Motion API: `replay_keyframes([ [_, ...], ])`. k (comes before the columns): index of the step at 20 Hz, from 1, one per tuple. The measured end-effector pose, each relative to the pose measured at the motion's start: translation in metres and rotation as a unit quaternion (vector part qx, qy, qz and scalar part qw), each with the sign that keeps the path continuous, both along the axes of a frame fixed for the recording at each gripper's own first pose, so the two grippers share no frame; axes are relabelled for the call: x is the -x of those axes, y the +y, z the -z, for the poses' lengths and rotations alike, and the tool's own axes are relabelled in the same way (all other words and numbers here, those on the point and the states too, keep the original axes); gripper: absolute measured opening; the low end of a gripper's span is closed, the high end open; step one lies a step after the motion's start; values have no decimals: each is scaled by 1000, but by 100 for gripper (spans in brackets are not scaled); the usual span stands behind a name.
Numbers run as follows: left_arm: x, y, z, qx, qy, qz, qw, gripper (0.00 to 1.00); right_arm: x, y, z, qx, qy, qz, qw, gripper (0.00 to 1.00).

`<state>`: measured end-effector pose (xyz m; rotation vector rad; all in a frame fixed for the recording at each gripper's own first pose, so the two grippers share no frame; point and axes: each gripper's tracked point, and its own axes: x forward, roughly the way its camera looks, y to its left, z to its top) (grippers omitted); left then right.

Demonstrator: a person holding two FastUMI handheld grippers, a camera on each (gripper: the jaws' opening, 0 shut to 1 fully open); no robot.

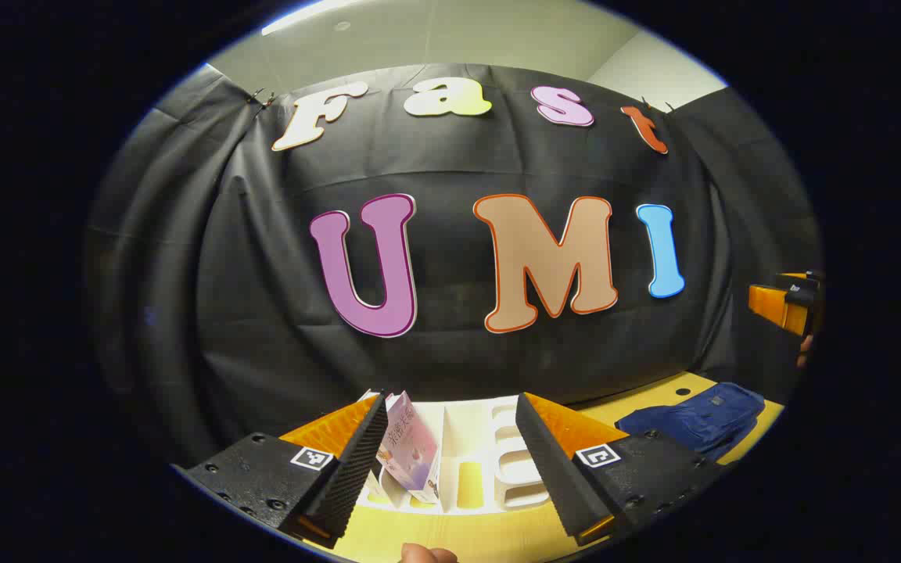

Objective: Open the schoolbag, grab two books from the bookshelf and put them into the schoolbag.

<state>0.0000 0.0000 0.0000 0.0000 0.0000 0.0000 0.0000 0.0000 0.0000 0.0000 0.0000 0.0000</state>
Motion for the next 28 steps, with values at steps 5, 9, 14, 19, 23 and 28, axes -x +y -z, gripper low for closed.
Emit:
replay_keyframes([
  [5,2,1,1,-2,3,-3,1000,100,0,-4,0,2,-1,0,1000,99],
  [9,5,2,0,-6,2,-3,1000,96,1,-4,-6,13,-7,-5,1000,98],
  [14,5,3,2,-9,8,-6,1000,96,-1,-9,-5,15,-4,-4,1000,97],
  [19,4,2,5,-16,14,-5,1000,96,-5,-17,2,31,3,-6,999,96],
  [23,1,1,7,-20,17,-4,1000,96,-10,-19,4,37,4,-9,999,95],
  [28,-3,0,11,-22,23,-7,999,96,-14,-13,13,54,11,-29,998,95],
])
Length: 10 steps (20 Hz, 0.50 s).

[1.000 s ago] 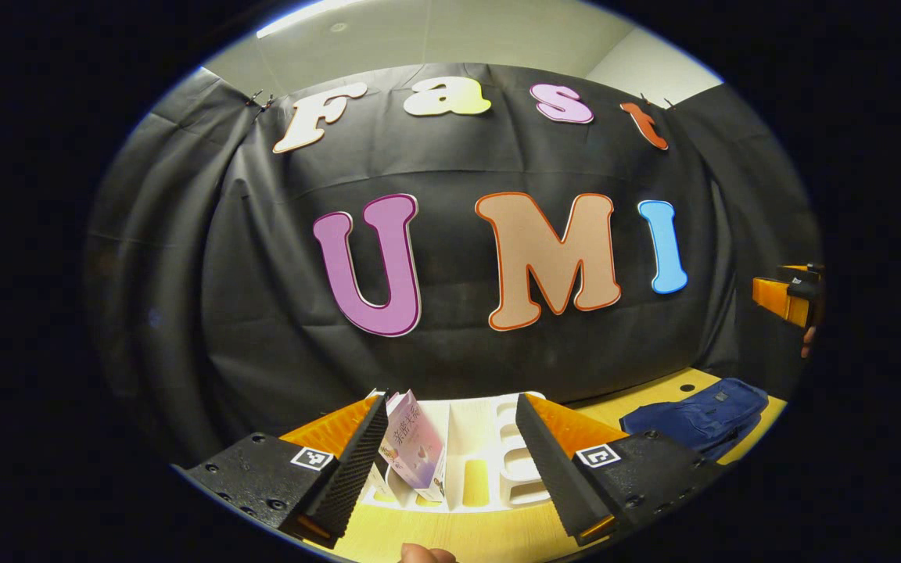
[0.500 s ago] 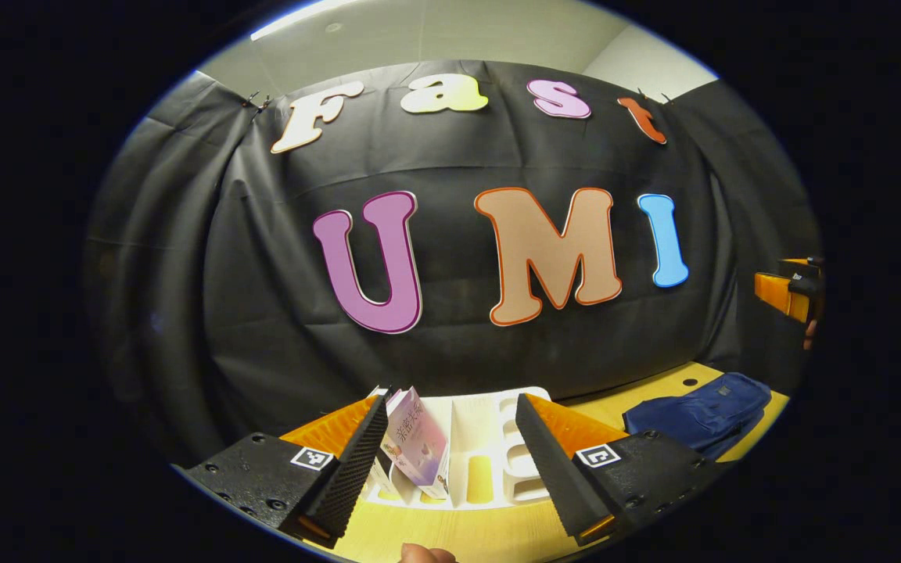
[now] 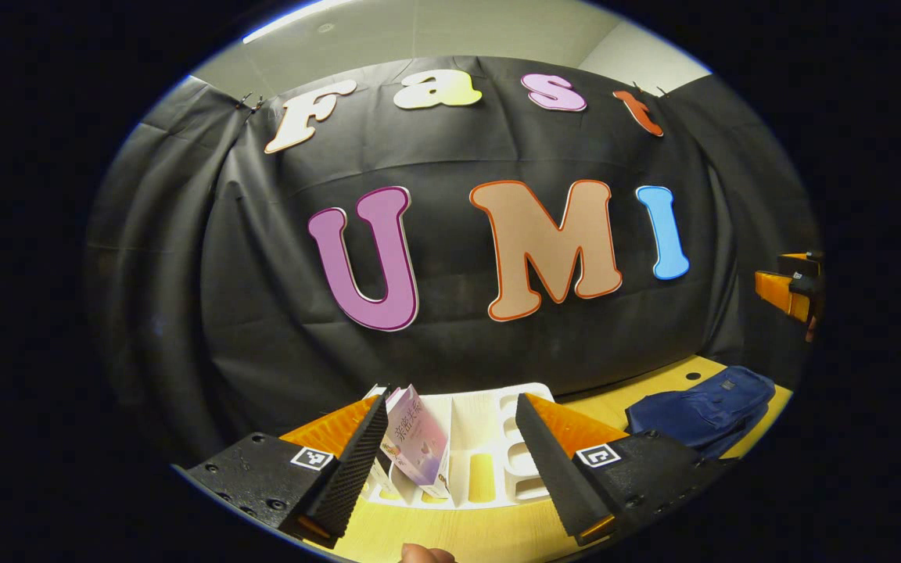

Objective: Open the schoolbag, grab two books from the bookshelf and put them into the schoolbag.

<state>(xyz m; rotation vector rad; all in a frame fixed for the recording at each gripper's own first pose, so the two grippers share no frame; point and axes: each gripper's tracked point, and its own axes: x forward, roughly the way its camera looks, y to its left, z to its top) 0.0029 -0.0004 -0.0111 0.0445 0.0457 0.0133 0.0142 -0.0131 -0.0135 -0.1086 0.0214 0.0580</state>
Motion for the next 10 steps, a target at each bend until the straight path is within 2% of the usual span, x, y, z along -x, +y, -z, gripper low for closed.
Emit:
replay_keyframes([
  [3,0,0,2,0,5,-2,1000,96,-1,3,18,62,11,-27,998,96],
  [5,-2,1,5,-1,9,-4,1000,96,0,9,29,121,16,-54,991,95],
  [7,-3,3,5,-1,10,-7,1000,96,8,22,44,191,17,-93,977,93],
  [8,-3,4,6,-2,10,-10,1000,96,12,32,58,231,19,-118,965,91],
  [9,-2,6,7,-2,11,-12,1000,96,16,39,72,263,22,-135,955,98],
  [10,-2,8,6,-1,11,-16,1000,100,25,50,102,313,33,-169,934,91],
])
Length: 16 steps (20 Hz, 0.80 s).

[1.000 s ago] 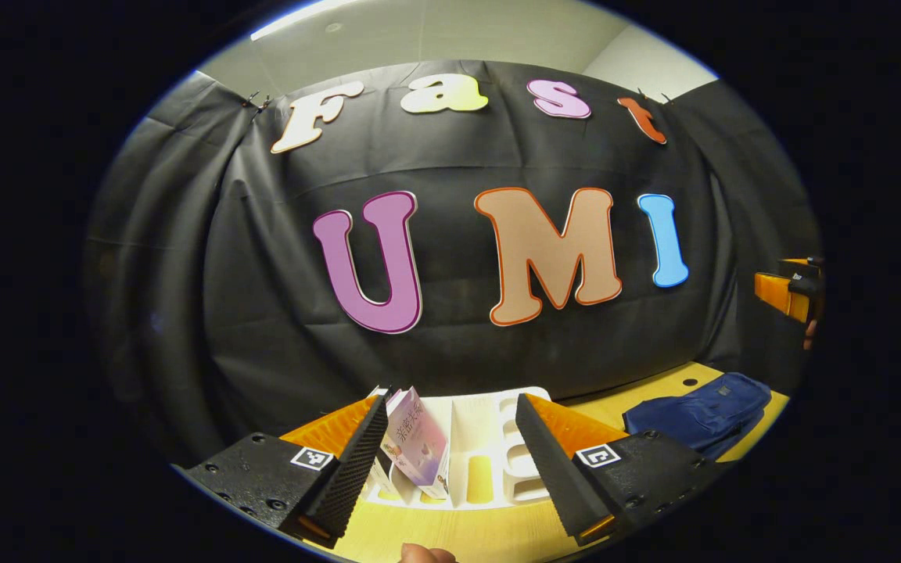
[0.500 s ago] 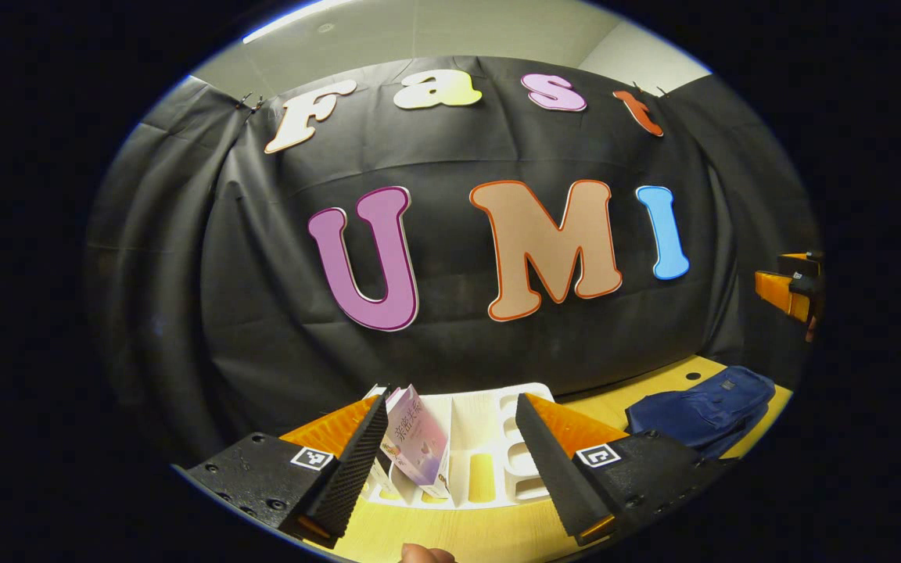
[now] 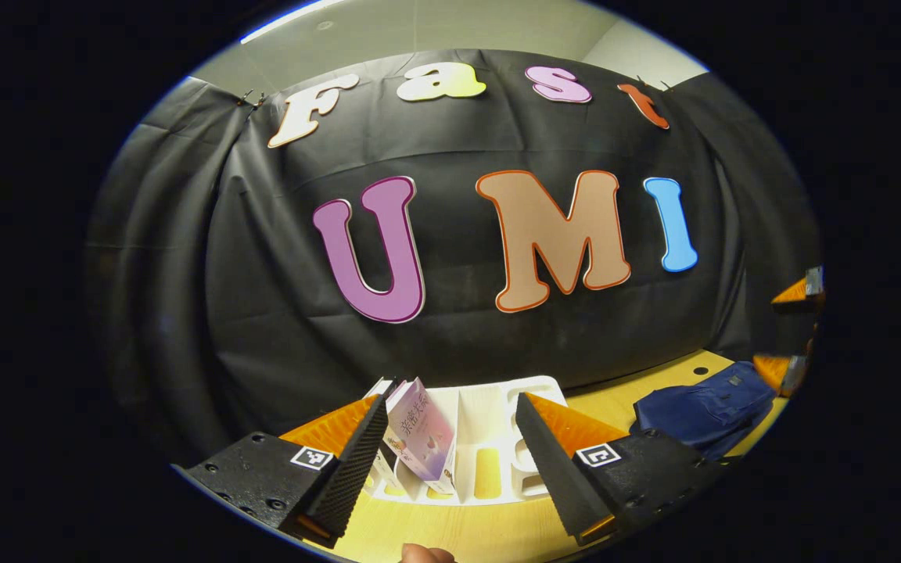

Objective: Open the schoolbag, grab two books from the bookshelf and put them into the schoolbag.

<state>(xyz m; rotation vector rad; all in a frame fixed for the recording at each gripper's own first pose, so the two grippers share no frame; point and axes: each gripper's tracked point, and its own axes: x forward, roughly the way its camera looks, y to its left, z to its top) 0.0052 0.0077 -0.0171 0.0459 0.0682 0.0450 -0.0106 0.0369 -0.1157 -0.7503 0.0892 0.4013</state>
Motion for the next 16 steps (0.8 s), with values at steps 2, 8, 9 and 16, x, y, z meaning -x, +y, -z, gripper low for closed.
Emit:
replay_keyframes([
  [2,2,3,5,2,6,-5,1000,96,13,7,51,72,33,-33,996,99],
  [8,5,12,10,5,12,-16,1000,96,12,-3,136,195,70,-62,976,100],
  [9,5,13,10,6,12,-17,1000,96,6,-5,146,208,72,-59,974,99],
  [16,6,18,14,8,18,-20,1000,96,-21,-6,210,302,93,-59,947,90],
])
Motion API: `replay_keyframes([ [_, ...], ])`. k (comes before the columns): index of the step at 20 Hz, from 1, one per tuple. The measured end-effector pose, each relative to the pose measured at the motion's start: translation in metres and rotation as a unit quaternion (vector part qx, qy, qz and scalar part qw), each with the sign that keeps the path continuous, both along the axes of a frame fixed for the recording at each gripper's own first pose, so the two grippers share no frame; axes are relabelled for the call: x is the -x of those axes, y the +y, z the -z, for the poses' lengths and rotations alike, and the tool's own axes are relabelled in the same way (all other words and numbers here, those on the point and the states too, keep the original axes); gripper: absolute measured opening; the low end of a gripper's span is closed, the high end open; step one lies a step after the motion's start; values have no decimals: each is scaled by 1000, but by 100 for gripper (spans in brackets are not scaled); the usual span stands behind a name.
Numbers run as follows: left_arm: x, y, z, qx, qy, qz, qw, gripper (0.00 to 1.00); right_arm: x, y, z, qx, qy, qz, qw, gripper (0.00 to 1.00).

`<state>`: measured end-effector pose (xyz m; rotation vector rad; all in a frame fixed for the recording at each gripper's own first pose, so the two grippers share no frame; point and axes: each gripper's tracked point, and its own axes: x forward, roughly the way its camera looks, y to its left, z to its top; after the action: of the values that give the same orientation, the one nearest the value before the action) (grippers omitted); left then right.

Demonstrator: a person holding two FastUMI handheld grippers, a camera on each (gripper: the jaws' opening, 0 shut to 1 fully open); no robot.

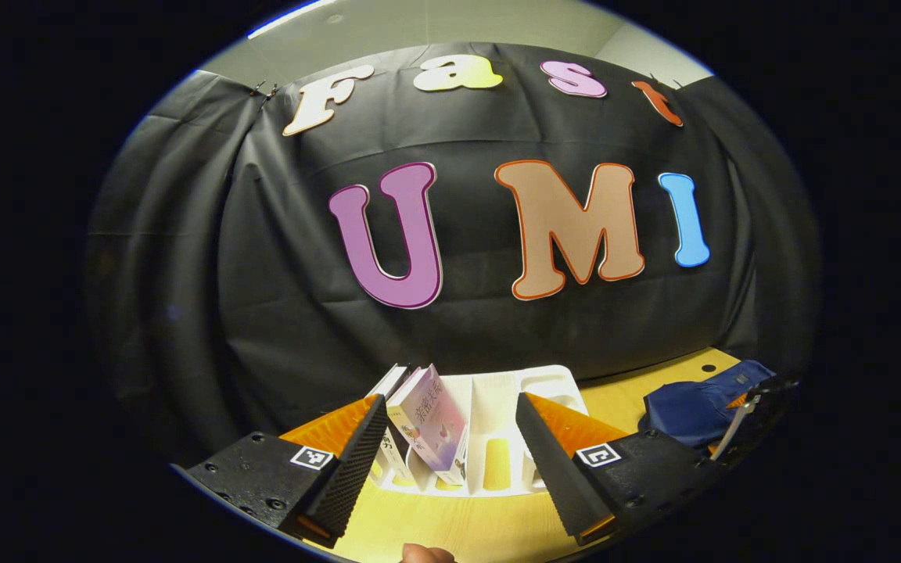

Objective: Open the schoolbag, grab two books from the bookshelf and put them into the schoolbag.

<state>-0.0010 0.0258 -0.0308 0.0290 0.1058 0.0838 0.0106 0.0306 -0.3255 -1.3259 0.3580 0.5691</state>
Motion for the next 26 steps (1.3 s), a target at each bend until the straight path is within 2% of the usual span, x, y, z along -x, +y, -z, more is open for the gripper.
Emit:
replay_keyframes([
  [1,1,1,0,-1,1,-2,1000,96,-3,-1,4,11,1,1,1000,99],
  [2,2,4,1,-3,1,-4,1000,100,-8,1,6,14,0,1,1000,99],
  [3,2,6,1,-4,1,-6,1000,96,-9,2,13,17,8,0,1000,100],
  [6,3,12,4,-6,7,-13,1000,100,-17,10,15,27,-4,-9,1000,98],
  [7,4,13,4,-8,7,-16,1000,100,-19,12,12,25,-14,-12,1000,87],
  [8,5,16,3,-8,6,-19,1000,96,-22,18,9,20,-21,-16,999,87],
  [9,5,18,2,-8,7,-22,1000,100,-24,20,10,16,-25,-18,999,86],
  [10,6,17,5,-7,9,-23,1000,96,-25,20,15,21,-22,-18,999,85],
  [11,6,17,6,-6,12,-23,1000,100,-28,19,20,28,-21,-16,999,83],
  [15,8,16,2,-10,9,-23,1000,96,-43,21,28,37,-31,-16,999,75],
  [16,10,16,1,-12,8,-25,1000,100,-46,22,27,36,-37,-15,999,72],
  [17,9,17,2,-12,8,-26,1000,100,-49,23,29,37,-38,-14,998,70],
  [18,11,17,2,-11,10,-28,999,96,-52,24,32,43,-39,-15,998,68],
  [22,14,19,1,-14,12,-33,999,100,-57,20,51,44,-26,5,999,17],
  [23,13,21,0,-16,11,-36,999,100,-59,19,52,39,-25,15,999,12],
  [26,13,23,2,-17,13,-38,999,100,-55,14,56,35,-4,34,999,10],
])
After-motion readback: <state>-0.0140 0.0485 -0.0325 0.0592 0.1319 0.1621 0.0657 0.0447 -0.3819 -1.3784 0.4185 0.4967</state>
